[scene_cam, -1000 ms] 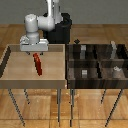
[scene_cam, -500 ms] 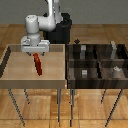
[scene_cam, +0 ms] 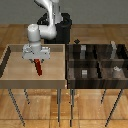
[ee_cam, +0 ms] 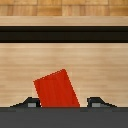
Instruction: Place the box of cereal into the appropriate compartment.
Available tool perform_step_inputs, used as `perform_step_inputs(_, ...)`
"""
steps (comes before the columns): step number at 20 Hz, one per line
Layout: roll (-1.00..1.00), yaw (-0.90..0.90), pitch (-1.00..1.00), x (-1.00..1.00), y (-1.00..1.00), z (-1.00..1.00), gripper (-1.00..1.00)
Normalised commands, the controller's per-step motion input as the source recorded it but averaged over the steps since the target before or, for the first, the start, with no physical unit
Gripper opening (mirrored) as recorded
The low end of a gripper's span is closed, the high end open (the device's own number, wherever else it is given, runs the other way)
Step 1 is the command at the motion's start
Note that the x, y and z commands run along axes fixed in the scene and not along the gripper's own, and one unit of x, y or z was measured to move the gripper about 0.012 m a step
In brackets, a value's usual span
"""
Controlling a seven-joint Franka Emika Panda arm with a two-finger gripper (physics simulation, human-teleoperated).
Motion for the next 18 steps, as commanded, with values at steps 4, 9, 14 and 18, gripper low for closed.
perform_step_inputs(4, 0.0, 0.0, 0.0, 0.0, 0.0, 0.0, -1.0)
perform_step_inputs(9, 0.0, 0.0, 0.0, 0.0, 0.0, 0.0, -1.0)
perform_step_inputs(14, 0.0, 0.0, 0.0, 0.0, 0.0, 0.6, -1.0)
perform_step_inputs(18, 0.0, 0.0, 0.0, 0.0, 0.0, 1.0, -1.0)
